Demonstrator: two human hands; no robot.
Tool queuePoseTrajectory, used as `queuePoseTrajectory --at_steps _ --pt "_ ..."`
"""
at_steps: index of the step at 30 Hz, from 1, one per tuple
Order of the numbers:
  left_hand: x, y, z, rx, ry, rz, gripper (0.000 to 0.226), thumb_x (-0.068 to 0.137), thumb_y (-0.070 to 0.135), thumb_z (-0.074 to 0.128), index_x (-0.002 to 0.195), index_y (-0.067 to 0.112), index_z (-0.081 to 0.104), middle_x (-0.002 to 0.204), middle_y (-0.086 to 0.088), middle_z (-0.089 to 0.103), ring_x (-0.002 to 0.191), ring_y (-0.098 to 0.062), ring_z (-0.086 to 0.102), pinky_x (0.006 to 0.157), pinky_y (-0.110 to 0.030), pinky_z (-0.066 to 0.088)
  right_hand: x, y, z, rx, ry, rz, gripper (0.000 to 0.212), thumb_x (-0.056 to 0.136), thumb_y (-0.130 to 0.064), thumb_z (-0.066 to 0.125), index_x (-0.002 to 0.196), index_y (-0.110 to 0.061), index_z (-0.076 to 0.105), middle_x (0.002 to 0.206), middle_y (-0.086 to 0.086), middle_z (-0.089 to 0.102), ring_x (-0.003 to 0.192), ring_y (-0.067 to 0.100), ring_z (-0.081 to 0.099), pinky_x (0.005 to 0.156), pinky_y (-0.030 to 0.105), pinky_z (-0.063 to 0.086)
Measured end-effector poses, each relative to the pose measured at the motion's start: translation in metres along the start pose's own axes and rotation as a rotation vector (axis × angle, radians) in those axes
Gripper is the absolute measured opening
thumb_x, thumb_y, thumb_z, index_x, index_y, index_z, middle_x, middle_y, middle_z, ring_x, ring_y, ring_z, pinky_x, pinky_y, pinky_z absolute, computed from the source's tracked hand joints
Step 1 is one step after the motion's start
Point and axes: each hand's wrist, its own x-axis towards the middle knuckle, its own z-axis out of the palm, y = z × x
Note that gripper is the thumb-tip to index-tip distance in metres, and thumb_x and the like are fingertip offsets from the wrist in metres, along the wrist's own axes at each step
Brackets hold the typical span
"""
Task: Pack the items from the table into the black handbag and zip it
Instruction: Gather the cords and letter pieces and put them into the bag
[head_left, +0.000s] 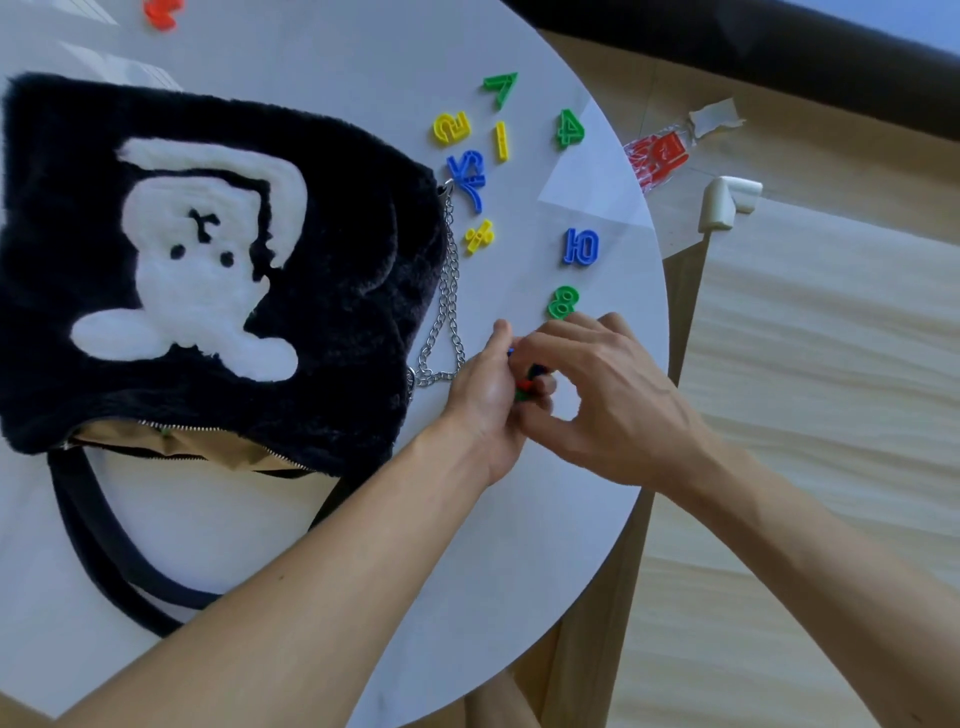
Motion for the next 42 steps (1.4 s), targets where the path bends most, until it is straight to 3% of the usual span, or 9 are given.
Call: queuePoseTrajectory --at_steps 3,5,10,19,24,28,33,38,42 --pt "0.005 0.007 -0.007 0.025 0.092 0.063 0.042 0.106 0.039 0.039 0.079 0.013 0.057 0.056 0.001 0.051 0.041 -0.008 0.037 0.040 -0.018 0.029 0.010 0.010 -0.004 0.266 0.196 0.081 0.030 0.079 -0.030 0.070 0.103 -0.018 0.057 0.098 -0.005 0.062 0.091 0.010 0.059 0.082 0.026 0.042" --pt "0.006 0.009 -0.010 -0.004 0.094 0.072 0.042 0.106 0.037 0.039 0.075 0.013 0.054 0.057 -0.001 0.052 0.038 -0.008 0.036 0.035 -0.017 0.024 0.026 0.029 -0.005 0.181 0.322 0.177 0.047 0.077 -0.037 0.075 0.116 -0.020 0.053 0.117 -0.001 0.056 0.101 0.010 0.055 0.084 0.027 0.047" --pt "0.005 0.006 -0.015 0.002 0.115 0.037 0.044 0.107 0.035 0.038 0.074 0.010 0.054 0.057 -0.004 0.052 0.041 -0.009 0.040 0.035 -0.017 0.025 0.066 0.067 0.001 -0.272 0.021 0.329 0.106 0.063 -0.057 0.086 0.150 -0.034 0.030 0.155 0.012 0.021 0.135 0.032 0.037 0.094 0.047 0.053" --pt "-0.004 0.001 -0.019 -0.011 0.145 0.033 0.048 0.106 0.036 0.038 0.071 0.009 0.055 0.058 -0.005 0.052 0.042 -0.011 0.041 0.035 -0.017 0.026 0.067 0.078 0.008 -0.218 0.063 0.212 0.039 0.084 -0.025 0.078 0.120 -0.023 0.063 0.122 0.009 0.044 0.109 0.025 0.046 0.087 0.035 0.047" --pt "-0.007 0.002 -0.018 -0.009 0.124 0.005 0.050 0.106 0.041 0.037 0.075 0.008 0.059 0.059 -0.007 0.057 0.047 -0.014 0.049 0.037 -0.019 0.038 0.059 0.061 -0.006 0.062 0.133 0.296 0.036 0.083 -0.025 0.079 0.115 -0.027 0.063 0.117 0.003 0.046 0.107 0.018 0.051 0.082 0.027 0.049" --pt "-0.021 0.010 -0.013 -0.111 -0.028 -0.068 0.059 0.102 0.056 0.035 0.095 0.006 0.064 0.077 -0.011 0.061 0.062 -0.018 0.060 0.049 -0.023 0.052 0.039 0.009 -0.032 0.251 0.060 0.139 0.035 0.076 -0.035 0.079 0.108 -0.036 0.065 0.112 -0.003 0.052 0.100 0.007 0.058 0.079 0.029 0.057" --pt "-0.062 0.014 -0.023 -0.223 -0.267 -0.072 0.068 0.104 0.053 0.029 0.081 0.013 0.080 0.082 -0.004 0.072 0.066 -0.014 0.072 0.052 -0.021 0.054 0.002 -0.049 -0.037 0.084 -0.138 -0.008 0.032 0.080 -0.031 0.077 0.109 -0.037 0.066 0.108 -0.010 0.047 0.089 0.003 0.048 0.069 0.020 0.046" --pt "-0.105 0.003 -0.076 -0.283 -0.175 -0.005 0.056 0.102 0.052 0.036 0.104 0.012 0.074 0.088 -0.005 0.068 0.071 -0.015 0.065 0.061 -0.024 0.050 -0.007 -0.101 -0.021 -0.124 -0.113 -0.265 0.035 0.084 -0.049 0.065 0.113 -0.031 0.070 0.104 -0.012 0.065 0.102 0.016 0.050 0.081 0.034 0.043" --pt "-0.127 0.003 -0.139 -0.387 0.001 0.092 0.036 0.100 0.041 0.052 0.080 0.014 0.065 0.071 -0.001 0.057 0.060 -0.010 0.050 0.049 -0.019 0.038 0.008 -0.142 0.007 0.132 -0.076 -0.224 0.047 0.091 -0.055 0.055 0.133 -0.035 0.059 0.115 -0.019 0.058 0.108 0.007 0.050 0.090 0.028 0.040"
